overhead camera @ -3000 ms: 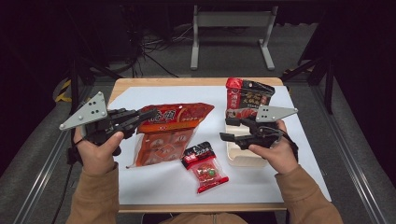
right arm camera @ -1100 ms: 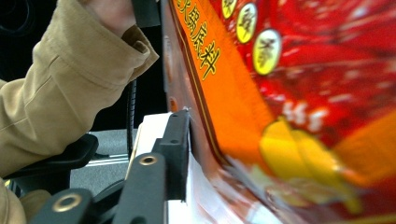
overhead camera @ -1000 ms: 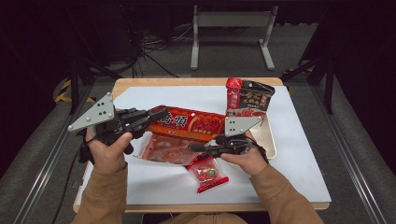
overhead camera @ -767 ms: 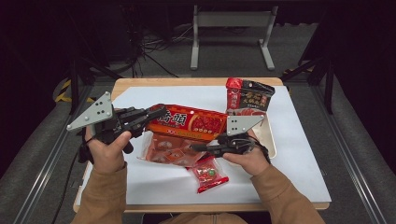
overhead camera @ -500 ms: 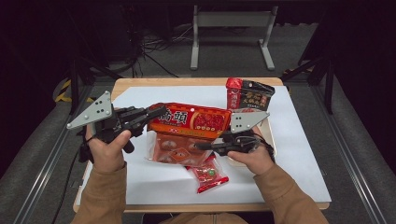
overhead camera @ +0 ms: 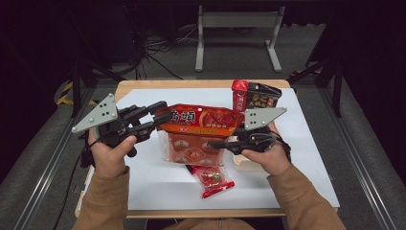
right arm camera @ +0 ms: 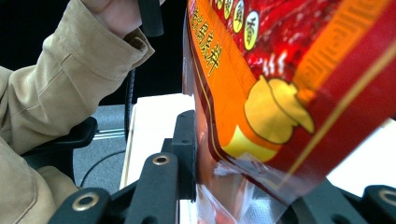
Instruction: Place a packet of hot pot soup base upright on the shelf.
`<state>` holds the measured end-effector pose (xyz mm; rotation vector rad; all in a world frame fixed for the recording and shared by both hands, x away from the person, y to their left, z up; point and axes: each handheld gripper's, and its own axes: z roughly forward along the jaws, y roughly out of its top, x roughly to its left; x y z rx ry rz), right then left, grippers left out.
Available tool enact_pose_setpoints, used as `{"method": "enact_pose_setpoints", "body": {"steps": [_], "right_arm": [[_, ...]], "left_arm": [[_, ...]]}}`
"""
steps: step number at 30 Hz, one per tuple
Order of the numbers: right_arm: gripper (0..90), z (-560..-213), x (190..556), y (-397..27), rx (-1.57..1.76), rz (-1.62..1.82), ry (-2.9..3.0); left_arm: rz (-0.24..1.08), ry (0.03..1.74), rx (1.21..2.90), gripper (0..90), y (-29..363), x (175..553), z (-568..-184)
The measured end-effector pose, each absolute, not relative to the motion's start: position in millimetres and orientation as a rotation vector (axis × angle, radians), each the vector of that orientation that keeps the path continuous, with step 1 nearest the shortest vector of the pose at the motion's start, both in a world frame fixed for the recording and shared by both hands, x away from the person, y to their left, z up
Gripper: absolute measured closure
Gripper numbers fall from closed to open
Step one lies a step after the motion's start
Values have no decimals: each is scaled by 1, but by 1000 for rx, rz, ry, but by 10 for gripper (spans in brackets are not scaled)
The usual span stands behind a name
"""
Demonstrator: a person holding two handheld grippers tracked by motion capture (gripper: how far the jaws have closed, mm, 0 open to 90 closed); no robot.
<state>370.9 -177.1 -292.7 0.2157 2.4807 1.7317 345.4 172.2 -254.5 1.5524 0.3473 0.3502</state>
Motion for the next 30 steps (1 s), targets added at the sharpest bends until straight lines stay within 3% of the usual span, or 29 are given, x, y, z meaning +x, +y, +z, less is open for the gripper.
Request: {"method": "enact_pose_setpoints", "body": {"steps": [6,11,30], "right_arm": [[702,-280,372,-186,248,1699,2476],[702,-270,374,-192,280,1674,2464],[702,-247,378,-230,416,1633,2369]], "left_arm": [[376,356,1598,395,170,346,-256],[395,361,1621,323,168,348,-257],[430,475,1693,231,187,360,-279]]}}
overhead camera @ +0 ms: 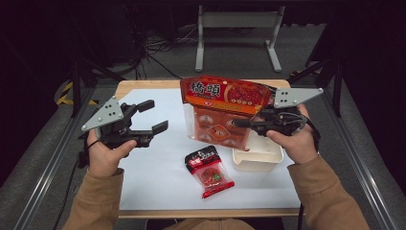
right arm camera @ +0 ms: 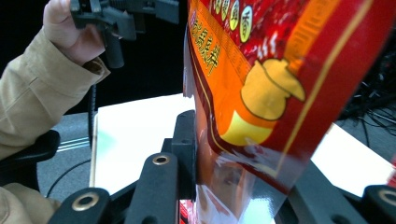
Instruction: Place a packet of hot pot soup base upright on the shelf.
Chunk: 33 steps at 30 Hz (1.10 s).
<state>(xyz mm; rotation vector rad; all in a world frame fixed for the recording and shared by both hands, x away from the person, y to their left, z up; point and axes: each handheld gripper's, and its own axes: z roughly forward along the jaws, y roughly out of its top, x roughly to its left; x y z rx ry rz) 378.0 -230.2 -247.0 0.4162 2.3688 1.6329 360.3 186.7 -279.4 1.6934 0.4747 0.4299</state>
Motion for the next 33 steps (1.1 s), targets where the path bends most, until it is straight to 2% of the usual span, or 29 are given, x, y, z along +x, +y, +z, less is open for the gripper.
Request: {"method": "enact_pose_setpoints", "body": {"steps": [17,33], "right_arm": [[702,-242,383,-265,530,1577,2274],[702,-246,390,-291,661,1569,2185]], "left_arm": [[446,581,1762,196,205,367,-313],[437,652,1798,192,205,378,-339]]}}
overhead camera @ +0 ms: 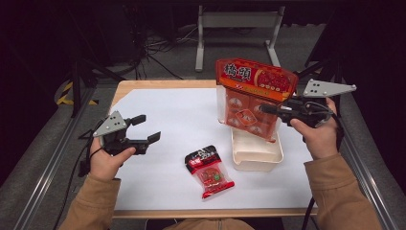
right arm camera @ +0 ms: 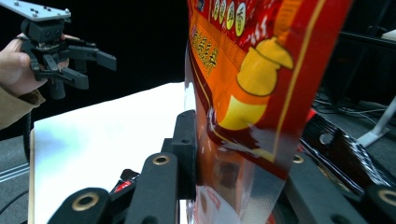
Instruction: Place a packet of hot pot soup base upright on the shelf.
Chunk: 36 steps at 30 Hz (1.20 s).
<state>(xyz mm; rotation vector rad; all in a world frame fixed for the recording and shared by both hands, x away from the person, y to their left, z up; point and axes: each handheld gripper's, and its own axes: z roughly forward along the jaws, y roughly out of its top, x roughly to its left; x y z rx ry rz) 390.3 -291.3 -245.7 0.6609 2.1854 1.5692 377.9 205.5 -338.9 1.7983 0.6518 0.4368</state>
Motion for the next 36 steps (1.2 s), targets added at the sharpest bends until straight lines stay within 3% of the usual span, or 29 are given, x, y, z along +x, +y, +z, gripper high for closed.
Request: {"method": "enact_pose_setpoints", "body": {"steps": [36], "right_arm": [[702,-293,395,-316,812,1585,2059]], "left_arm": [[404,640,1836,210,199,392,-361]]}}
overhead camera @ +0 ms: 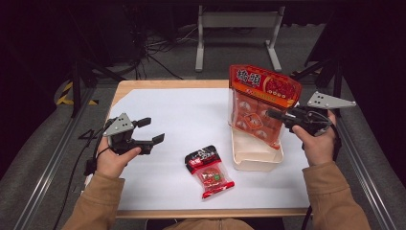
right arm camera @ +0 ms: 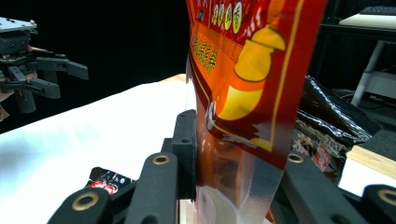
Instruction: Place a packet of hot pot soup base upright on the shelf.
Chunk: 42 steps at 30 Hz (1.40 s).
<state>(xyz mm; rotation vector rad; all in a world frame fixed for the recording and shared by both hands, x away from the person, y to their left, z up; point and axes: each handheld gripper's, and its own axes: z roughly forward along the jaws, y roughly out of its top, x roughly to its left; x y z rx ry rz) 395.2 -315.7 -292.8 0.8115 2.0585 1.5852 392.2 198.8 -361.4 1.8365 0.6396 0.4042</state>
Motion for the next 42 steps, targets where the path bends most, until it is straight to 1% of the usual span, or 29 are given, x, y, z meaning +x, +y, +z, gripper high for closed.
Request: {"method": "enact_pose_setpoints", "body": {"steps": [11,26,35,42], "right_arm": [[702,-307,393,-308,828,1464,2059],[699,-326,391,-317,879,1495,2047],[698,-348,395,-310,893,1426,2104],[695,-351,397,-310,911,1429,2102]], "left_arm": [[385,632,1839,210,196,395,-362],[366,612,1868,197,185,400,-367],[338,603,1882,197,176,404,-371],[328,603,1894,196,174,405,-373]]}}
